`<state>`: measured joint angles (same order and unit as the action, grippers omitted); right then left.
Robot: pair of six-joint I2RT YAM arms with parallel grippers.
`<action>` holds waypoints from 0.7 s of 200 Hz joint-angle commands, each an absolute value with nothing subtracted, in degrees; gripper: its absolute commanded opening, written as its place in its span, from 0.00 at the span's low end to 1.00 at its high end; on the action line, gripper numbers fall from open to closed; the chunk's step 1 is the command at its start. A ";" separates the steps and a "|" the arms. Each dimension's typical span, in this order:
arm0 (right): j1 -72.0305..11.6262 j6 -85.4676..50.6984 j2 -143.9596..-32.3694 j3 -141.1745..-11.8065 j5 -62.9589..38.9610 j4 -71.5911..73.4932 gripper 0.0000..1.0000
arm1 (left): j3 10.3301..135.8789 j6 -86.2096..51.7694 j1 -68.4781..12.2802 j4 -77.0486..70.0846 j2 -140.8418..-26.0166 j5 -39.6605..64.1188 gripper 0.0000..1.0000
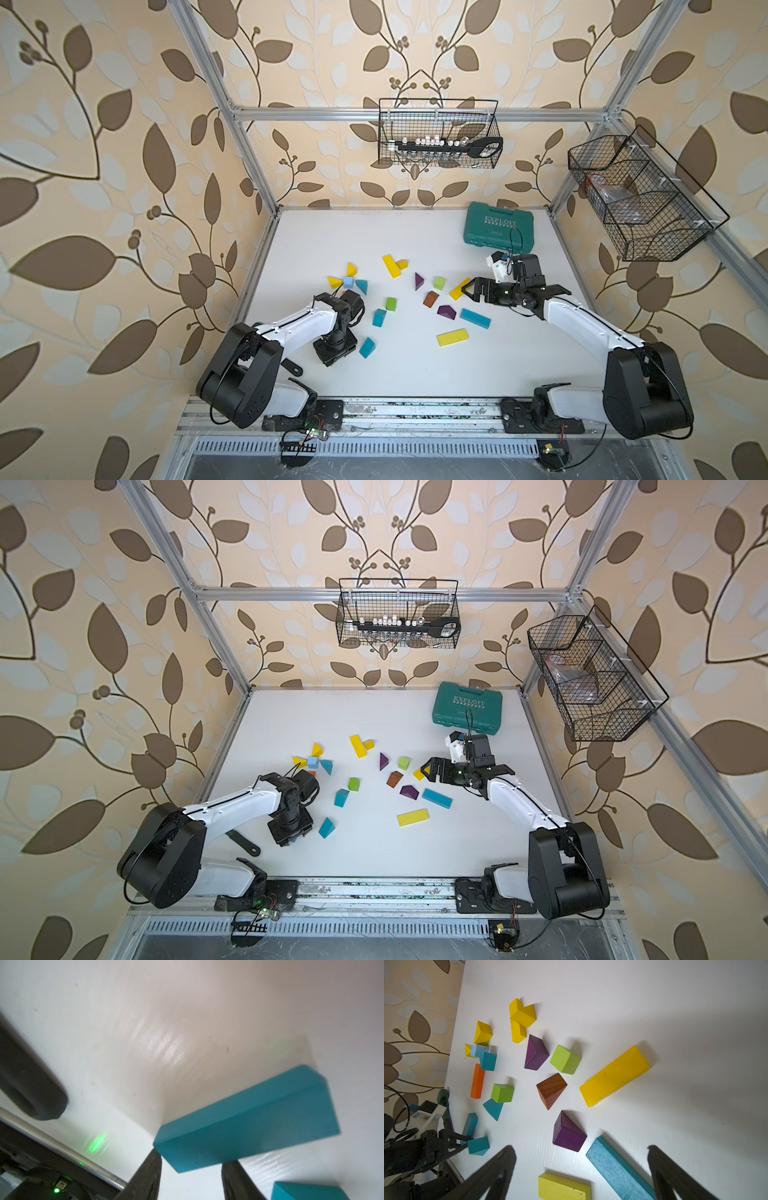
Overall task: Assemble a small pinwheel with building blocks
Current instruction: Assemble the building block at the center of the board.
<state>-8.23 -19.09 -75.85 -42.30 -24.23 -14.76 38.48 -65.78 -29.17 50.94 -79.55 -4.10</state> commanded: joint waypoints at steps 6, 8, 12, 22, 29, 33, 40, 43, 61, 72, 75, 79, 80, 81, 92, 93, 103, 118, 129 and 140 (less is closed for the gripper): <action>-8.06 -19.40 -76.66 -41.43 -24.43 -14.50 1.00 | 39.02 -64.56 -27.87 48.06 -81.59 -4.61 0.49; -8.06 -19.40 -76.69 -41.47 -24.43 -14.50 1.00 | 39.09 -64.48 -27.84 47.90 -81.68 -4.47 0.49; -8.02 -19.38 -76.70 -41.56 -24.43 -14.52 1.00 | 39.19 -64.43 -27.77 47.70 -81.88 -4.42 0.48; -8.04 -19.37 -76.68 -41.57 -24.48 -14.51 1.00 | 39.58 -64.60 -27.52 47.55 -82.18 -4.35 0.48; -8.04 -19.35 -76.75 -41.58 -24.52 -14.54 1.00 | 39.87 -64.53 -27.45 47.31 -82.18 -4.37 0.47; -8.01 -19.39 -76.73 -41.57 -24.52 -14.52 1.00 | 40.10 -64.56 -27.45 47.17 -83.50 -4.43 0.47; -8.06 -19.37 -76.84 -41.56 -24.51 -14.50 1.00 | 40.40 -64.65 -27.34 47.03 -84.46 -4.44 0.47; -8.07 -19.42 -76.86 -41.57 -24.56 -14.50 1.00 | 40.57 -64.62 -27.29 46.90 -84.72 -4.32 0.46; -8.01 -19.39 -76.99 -41.57 -24.64 -14.51 1.00 | 41.62 -64.72 -27.16 46.84 -86.28 -4.44 0.46; -8.08 -19.35 -77.19 -41.61 -24.61 -14.50 1.00 | 42.00 -64.78 -27.06 46.56 -87.11 -4.24 0.46; -8.01 -19.39 -77.19 -41.64 -24.61 -14.50 1.00 | 42.01 -64.82 -26.94 46.42 -87.23 -4.16 0.46; -8.03 -19.37 -77.26 -41.66 -24.61 -14.50 1.00 | 42.08 -64.86 -26.93 46.28 -87.30 -4.13 0.46; -8.01 -19.40 -77.30 -41.66 -24.61 -14.50 1.00 | 42.09 -64.91 -26.96 46.26 -87.38 -4.13 0.46; -8.05 -19.41 -77.28 -41.66 -24.61 -14.50 1.00 | 42.09 -64.93 -26.97 46.20 -87.37 -4.13 0.46; -8.07 -19.34 -77.39 -41.66 -24.68 -14.50 1.00 | 42.10 -65.36 -26.81 45.75 -87.65 -4.09 0.46; -8.08 -19.38 -77.37 -41.66 -24.69 -14.50 1.00 | 42.10 -65.42 -26.81 45.73 -87.68 -4.02 0.46; -8.07 -19.42 -77.34 -41.65 -24.66 -14.53 1.00 | 42.10 -65.86 -26.62 45.45 -87.79 -3.87 0.46; -8.00 -19.35 -77.47 -41.65 -24.70 -14.43 1.00 | 42.23 -66.30 -26.38 45.33 -88.04 -3.89 0.46; -8.03 -19.36 -77.57 -41.64 -24.82 -14.46 0.99 | 42.20 -66.79 -26.26 45.53 -88.07 -4.13 0.47; -8.03 -19.42 -77.64 -41.71 -24.94 -14.41 1.00 | 42.11 -67.48 -26.27 45.65 -88.07 -4.29 0.47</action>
<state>-8.23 -19.09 -76.84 -42.30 -24.25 -14.76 43.46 -65.28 -26.94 50.17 -85.54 -3.75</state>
